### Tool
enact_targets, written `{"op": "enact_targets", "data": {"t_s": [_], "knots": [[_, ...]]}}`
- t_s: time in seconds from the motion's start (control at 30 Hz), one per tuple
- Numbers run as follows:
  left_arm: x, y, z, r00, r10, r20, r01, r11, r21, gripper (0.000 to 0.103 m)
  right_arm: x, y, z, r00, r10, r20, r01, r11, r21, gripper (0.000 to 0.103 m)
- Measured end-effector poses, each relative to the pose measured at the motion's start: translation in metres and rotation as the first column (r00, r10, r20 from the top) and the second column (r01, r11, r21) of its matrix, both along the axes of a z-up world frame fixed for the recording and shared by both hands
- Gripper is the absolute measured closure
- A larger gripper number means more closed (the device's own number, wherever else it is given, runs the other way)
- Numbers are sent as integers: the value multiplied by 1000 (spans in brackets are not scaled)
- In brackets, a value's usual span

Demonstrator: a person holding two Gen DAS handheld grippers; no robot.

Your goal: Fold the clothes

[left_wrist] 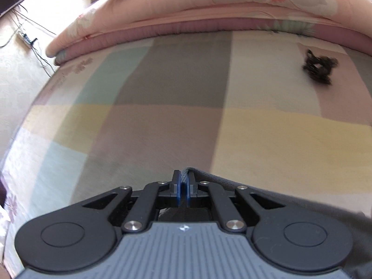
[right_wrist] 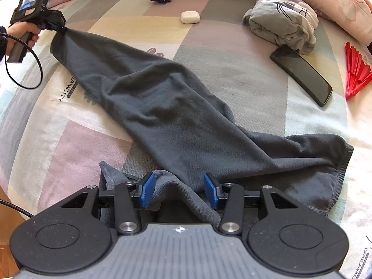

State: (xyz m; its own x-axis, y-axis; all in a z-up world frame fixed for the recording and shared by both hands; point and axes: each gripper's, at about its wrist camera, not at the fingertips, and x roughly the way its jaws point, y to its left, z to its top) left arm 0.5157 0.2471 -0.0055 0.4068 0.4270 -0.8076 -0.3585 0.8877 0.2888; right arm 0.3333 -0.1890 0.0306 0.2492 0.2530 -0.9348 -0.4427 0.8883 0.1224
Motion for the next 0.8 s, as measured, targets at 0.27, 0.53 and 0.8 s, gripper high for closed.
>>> {"op": "enact_targets", "data": {"t_s": [0.27,0.53,0.8], "knots": [[6,15,1,1000,18,-24,-17,999,49,93,4,-1,-2,1000,-7,-3,7,1000,1,52],[-5,29,-2,996,81,-32,-82,997,-2,92,6,-1,-5,1000,-4,-9,4,1000,0,52],[-42,23,-33,983,176,-59,-185,957,-224,91,11,1,-2,1000,9,9,-9,1000,4,52]]}}
